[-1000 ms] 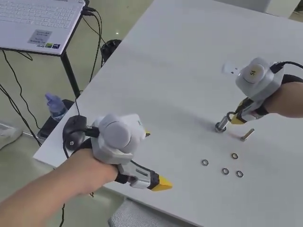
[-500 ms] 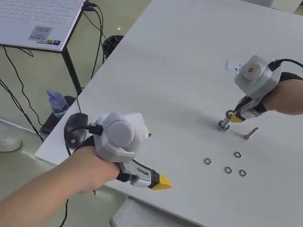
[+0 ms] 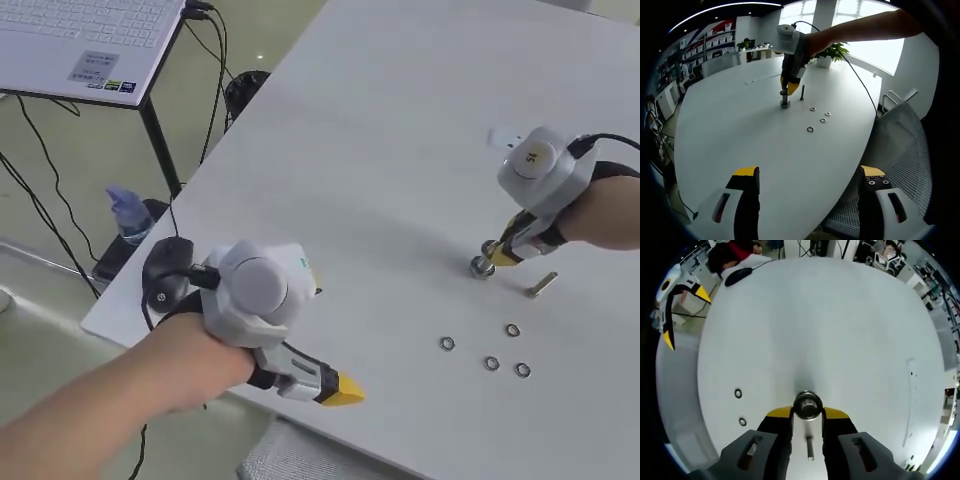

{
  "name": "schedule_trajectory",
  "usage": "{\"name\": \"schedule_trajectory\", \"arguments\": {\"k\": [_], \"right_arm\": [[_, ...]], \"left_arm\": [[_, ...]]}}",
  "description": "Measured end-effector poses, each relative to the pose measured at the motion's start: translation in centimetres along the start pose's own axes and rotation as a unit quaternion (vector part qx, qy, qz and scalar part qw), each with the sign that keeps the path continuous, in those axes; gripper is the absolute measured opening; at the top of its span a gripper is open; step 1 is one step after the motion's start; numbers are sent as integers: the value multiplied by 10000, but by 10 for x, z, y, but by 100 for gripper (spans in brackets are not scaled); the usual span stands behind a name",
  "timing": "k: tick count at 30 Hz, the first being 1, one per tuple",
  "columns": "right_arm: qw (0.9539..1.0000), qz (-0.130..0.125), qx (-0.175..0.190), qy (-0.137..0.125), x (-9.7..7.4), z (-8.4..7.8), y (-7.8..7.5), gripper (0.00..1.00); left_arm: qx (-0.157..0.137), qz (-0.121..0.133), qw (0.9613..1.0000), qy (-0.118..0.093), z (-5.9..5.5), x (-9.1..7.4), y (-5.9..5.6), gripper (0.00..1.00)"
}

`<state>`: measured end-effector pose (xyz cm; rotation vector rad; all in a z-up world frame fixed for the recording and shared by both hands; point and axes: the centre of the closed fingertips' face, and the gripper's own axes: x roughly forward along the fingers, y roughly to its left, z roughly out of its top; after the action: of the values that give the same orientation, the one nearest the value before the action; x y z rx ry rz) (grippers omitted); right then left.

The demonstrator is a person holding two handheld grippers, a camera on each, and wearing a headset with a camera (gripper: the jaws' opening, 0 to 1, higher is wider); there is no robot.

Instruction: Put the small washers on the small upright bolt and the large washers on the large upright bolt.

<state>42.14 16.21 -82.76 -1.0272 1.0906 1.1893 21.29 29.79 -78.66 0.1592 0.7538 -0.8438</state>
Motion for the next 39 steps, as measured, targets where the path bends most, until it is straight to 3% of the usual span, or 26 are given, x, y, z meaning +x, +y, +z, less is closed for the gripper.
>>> {"name": "schedule_trajectory", "arguments": {"k": [17, 39], "right_arm": [[9999, 3, 36, 99, 21, -1, 4, 22], [9999, 6, -10, 110, 28, -4, 2, 23]], "left_arm": [[-25, -16, 10000, -17, 4, -1, 0, 80], [-104, 13, 9999, -24, 2, -2, -4, 79]]}}
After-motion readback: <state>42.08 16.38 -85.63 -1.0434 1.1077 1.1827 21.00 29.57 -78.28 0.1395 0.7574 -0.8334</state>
